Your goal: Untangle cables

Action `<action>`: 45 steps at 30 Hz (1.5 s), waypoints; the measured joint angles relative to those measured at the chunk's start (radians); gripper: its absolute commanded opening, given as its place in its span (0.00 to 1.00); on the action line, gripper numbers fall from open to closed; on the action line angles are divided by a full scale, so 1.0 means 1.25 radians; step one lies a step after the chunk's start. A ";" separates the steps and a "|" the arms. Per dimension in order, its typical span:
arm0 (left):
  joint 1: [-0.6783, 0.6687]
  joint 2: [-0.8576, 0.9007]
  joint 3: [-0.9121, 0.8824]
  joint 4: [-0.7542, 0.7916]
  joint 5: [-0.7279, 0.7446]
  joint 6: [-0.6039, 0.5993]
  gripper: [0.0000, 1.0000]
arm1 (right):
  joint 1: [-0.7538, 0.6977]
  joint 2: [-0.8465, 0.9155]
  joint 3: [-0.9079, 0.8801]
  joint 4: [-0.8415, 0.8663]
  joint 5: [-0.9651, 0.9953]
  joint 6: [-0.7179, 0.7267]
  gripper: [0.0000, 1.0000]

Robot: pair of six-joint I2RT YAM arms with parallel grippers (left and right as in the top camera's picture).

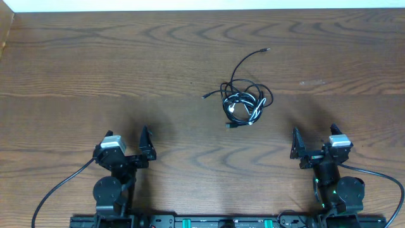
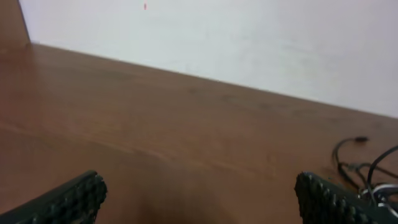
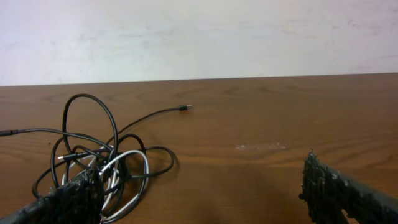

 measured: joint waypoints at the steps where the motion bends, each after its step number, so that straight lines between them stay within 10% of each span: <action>1: 0.000 0.000 0.000 -0.004 0.000 0.000 0.98 | 0.000 0.000 0.000 0.000 0.000 0.000 0.99; 45: 0.000 0.340 0.240 -0.190 -0.002 0.000 0.98 | 0.000 0.000 0.000 0.000 0.000 0.000 0.99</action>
